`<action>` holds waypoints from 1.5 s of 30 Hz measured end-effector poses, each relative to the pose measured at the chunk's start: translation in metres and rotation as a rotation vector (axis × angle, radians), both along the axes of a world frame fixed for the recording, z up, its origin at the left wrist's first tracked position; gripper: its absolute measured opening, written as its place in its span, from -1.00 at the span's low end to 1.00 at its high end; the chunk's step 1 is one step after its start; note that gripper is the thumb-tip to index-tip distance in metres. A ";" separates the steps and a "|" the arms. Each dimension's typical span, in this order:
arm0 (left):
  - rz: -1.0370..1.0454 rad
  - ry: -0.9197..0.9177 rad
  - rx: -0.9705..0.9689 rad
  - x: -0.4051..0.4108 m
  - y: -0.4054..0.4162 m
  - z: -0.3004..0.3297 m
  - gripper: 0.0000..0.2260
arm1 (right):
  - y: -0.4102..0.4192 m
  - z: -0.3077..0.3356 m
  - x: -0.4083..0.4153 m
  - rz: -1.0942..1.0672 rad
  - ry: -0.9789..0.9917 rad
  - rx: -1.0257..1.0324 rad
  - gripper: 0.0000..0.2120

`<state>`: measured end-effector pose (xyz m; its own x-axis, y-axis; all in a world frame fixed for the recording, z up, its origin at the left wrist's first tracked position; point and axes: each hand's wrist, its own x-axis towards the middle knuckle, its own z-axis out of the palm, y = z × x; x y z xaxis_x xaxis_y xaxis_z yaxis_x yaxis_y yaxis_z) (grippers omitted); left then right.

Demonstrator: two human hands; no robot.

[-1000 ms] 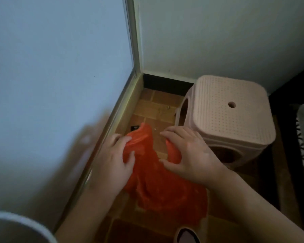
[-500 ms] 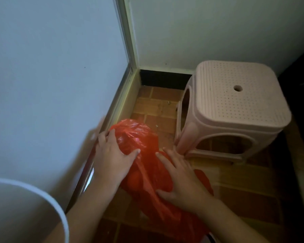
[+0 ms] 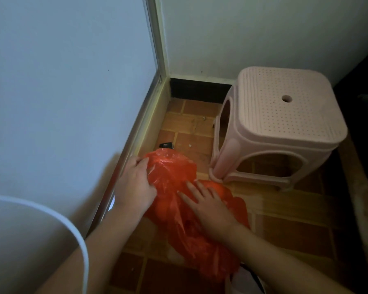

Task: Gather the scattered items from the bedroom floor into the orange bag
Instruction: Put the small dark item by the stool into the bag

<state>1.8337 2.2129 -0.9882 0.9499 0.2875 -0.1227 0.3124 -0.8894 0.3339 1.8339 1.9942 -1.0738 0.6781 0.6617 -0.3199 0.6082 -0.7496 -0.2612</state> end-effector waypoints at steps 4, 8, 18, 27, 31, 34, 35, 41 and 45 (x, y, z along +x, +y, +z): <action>0.031 0.202 0.105 -0.007 0.015 -0.002 -0.73 | -0.003 -0.001 0.013 -0.082 0.032 -0.032 -0.33; 0.040 0.459 0.253 -0.009 0.019 0.002 -0.74 | -0.026 0.008 0.038 -0.186 -0.019 -0.027 -0.32; -0.245 -0.052 0.134 0.002 -0.002 0.023 -0.53 | -0.016 0.026 0.038 -0.249 -0.048 0.285 -0.39; -0.608 0.444 0.135 0.003 -0.025 -0.053 -0.04 | -0.021 0.013 -0.005 -0.152 0.001 0.058 0.12; -0.578 0.597 0.204 0.002 -0.021 -0.075 0.18 | -0.048 -0.026 -0.011 -0.026 0.003 -0.127 0.21; -0.566 0.664 0.302 -0.002 -0.015 -0.091 0.06 | -0.070 -0.045 -0.007 -0.027 -0.011 -0.211 -0.05; -0.558 0.678 0.339 -0.004 -0.013 -0.095 -0.03 | -0.078 -0.048 -0.003 -0.071 -0.004 -0.220 -0.16; -0.457 0.698 0.364 -0.003 -0.011 -0.098 -0.22 | -0.086 -0.038 0.007 -0.260 0.020 -0.150 -0.24; -0.509 0.597 0.239 0.003 -0.029 -0.088 -0.23 | -0.055 -0.020 -0.004 -0.106 -0.104 0.032 -0.28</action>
